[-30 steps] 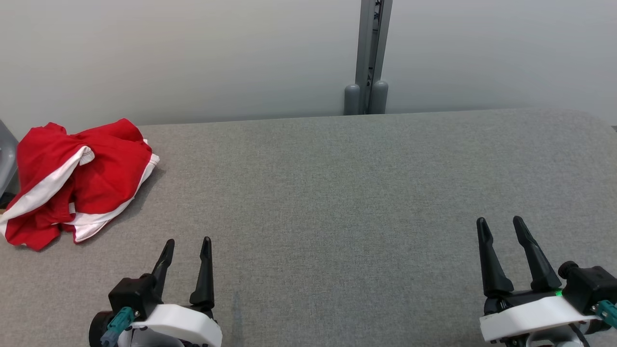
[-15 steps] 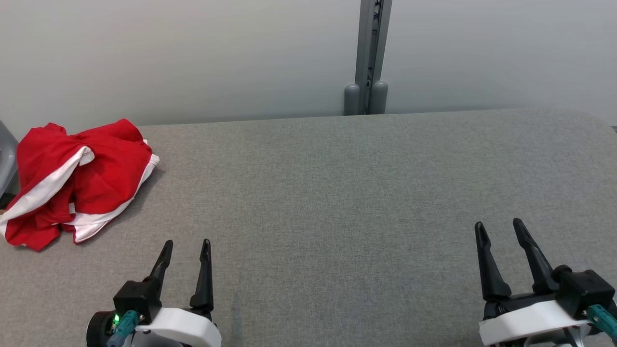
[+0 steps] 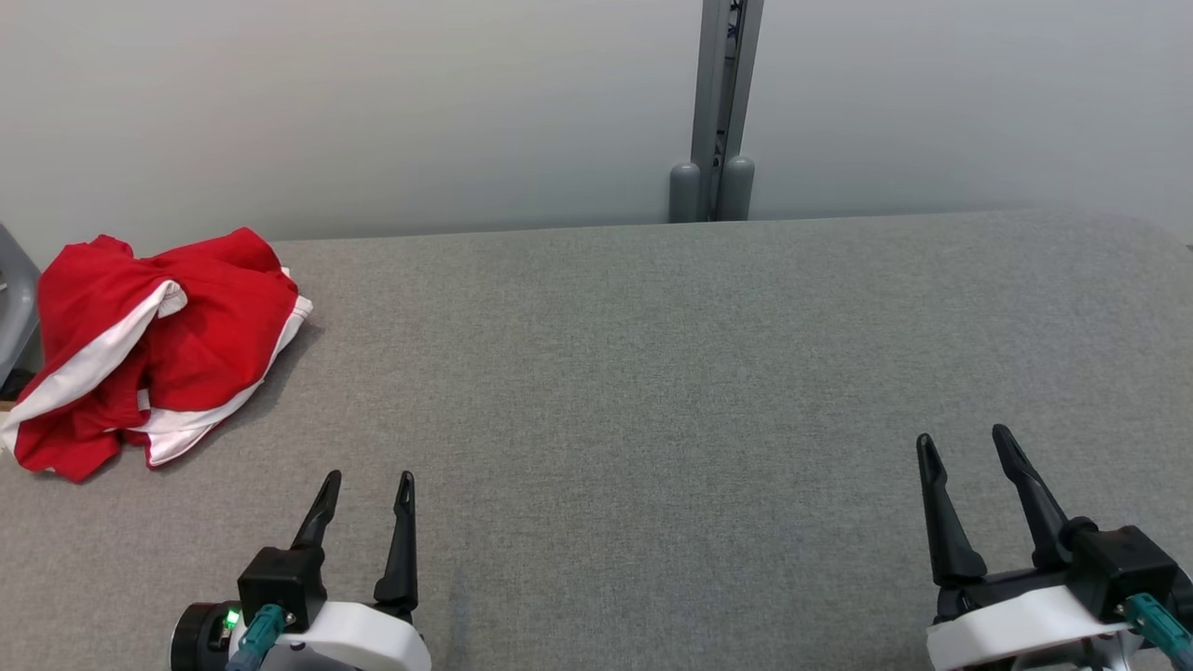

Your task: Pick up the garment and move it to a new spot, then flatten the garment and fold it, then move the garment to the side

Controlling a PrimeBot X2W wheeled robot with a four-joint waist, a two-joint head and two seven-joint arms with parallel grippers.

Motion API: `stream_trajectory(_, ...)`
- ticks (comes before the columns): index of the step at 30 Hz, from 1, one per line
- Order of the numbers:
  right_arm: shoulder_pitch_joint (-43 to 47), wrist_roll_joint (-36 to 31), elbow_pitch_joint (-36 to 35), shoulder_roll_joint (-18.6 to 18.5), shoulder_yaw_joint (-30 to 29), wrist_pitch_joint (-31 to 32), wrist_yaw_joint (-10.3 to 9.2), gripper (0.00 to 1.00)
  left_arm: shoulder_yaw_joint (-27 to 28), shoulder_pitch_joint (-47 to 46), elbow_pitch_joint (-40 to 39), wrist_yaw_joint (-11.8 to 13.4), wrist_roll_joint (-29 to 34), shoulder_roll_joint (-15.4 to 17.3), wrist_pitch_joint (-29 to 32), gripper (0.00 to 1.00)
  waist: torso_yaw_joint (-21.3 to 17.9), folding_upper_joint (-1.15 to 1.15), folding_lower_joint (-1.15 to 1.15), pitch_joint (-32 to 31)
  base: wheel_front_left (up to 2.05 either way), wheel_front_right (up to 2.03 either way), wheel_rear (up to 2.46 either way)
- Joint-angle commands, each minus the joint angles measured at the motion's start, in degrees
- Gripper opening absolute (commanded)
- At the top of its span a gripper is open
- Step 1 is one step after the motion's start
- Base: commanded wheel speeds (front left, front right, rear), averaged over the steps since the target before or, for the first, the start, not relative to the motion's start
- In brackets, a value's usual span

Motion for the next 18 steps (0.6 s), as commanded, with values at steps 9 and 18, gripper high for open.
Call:
stream_trajectory(9, -0.5, 0.3, 0.1, -0.5, -0.6, -0.4, 0.12, 1.0, 0.5, -0.9, 0.1, 0.4, -0.4, 0.3, -0.3, 1.0, 0.1, 0.0, 0.0, 0.4, 0.0, 0.0, 0.0)
stream_trajectory(18, 0.0, 0.1, -0.4, -0.4, -1.3, -0.4, 0.12, 1.0, 0.1, -1.4, 0.3, 0.1, -0.4, 0.3, -0.3, 1.0, 1.3, 0.0, 0.0, 0.6, 0.0, 0.0, 0.0)
